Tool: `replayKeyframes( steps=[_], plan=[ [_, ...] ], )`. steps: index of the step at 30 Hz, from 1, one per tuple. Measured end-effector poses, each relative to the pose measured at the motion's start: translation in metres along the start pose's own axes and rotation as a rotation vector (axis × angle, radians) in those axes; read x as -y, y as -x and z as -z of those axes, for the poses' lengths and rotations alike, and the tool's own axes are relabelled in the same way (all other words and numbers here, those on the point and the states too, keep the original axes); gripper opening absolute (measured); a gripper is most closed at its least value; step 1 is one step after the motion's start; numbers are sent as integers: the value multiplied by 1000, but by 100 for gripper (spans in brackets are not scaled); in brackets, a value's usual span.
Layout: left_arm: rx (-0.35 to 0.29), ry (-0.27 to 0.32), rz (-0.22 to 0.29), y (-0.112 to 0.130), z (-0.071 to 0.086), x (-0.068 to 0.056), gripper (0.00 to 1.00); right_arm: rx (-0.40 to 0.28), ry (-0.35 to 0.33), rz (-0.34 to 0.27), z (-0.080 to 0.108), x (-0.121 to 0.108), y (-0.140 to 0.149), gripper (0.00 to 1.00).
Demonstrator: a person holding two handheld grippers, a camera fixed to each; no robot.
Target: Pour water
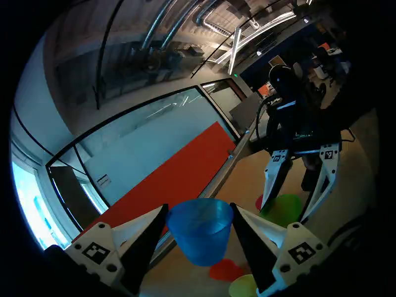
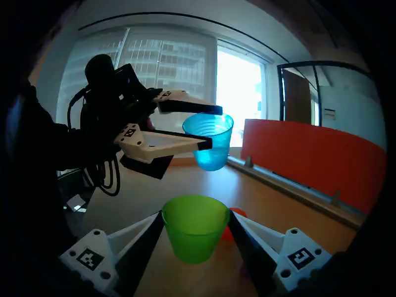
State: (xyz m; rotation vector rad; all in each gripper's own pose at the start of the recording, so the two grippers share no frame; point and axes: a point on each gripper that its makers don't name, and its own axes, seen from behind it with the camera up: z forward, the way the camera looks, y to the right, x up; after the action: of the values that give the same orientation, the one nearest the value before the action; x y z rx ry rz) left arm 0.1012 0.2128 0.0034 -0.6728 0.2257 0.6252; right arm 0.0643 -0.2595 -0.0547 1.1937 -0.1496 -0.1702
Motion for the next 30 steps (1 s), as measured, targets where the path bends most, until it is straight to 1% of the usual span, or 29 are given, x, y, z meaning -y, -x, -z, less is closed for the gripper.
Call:
replayKeyframes(
  steps=[15, 24, 30],
  plan=[
    [0, -4, -43, -3, 4, -2, 90, -14, -2, 1, -1, 0, -3, 94],
    [0, -8, -93, -6, 6, -5, 90, -22, -4, -2, -2, 0, -5, 94],
    [1, -9, -131, -7, 7, -8, 90, -24, -6, 0, -3, 1, -5, 94]
  ],
)
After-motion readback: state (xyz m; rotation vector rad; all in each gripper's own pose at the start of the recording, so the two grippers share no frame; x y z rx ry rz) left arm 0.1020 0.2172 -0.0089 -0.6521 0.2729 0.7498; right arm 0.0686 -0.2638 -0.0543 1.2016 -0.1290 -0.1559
